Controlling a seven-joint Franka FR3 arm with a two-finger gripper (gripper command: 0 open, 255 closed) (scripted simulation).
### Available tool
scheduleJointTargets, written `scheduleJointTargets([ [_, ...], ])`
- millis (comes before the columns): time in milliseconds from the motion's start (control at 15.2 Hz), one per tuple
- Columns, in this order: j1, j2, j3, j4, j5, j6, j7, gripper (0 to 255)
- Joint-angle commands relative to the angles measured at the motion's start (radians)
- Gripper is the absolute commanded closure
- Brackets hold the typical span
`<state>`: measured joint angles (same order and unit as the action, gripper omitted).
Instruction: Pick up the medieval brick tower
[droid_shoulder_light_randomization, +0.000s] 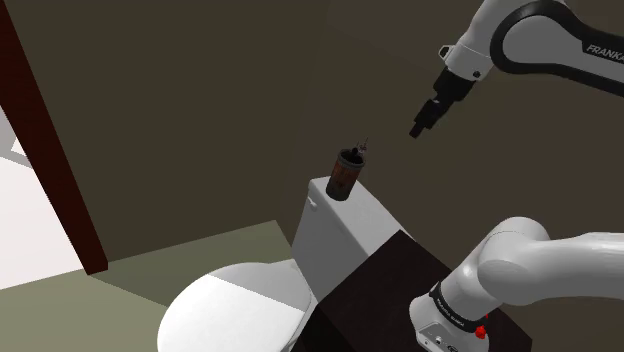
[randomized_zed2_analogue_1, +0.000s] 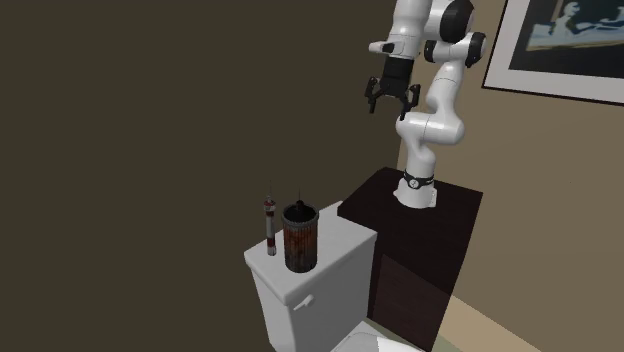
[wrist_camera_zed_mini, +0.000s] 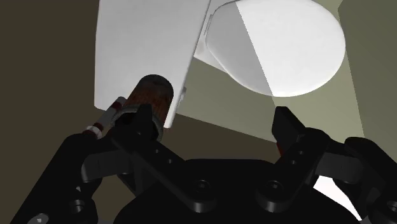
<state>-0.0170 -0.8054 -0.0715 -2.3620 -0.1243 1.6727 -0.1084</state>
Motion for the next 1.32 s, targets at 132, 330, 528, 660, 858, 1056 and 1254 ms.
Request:
scheduleJointTargets([
  [132, 0.01, 0.024, -0.056, -0.022, -0.022, 0.056, -0.091, 0],
  [330, 0.029, 0.078, -0.142, -0.039, -0.048, 0.14, -0.226, 0],
  [528, 0.054, 0.152, -0.229, -0.038, -0.062, 0.224, -0.364, 0],
  [660, 0.075, 0.211, -0.286, -0.026, -0.062, 0.277, -0.458, 0],
  [858, 0.115, 0.313, -0.373, 0.006, -0.044, 0.353, -0.606, 0],
  [1056, 0.164, 0.43, -0.459, 0.054, 0.002, 0.418, -0.764, 0],
  [1254, 0.216, 0.563, -0.541, 0.118, 0.084, 0.47, -0.939, 0],
])
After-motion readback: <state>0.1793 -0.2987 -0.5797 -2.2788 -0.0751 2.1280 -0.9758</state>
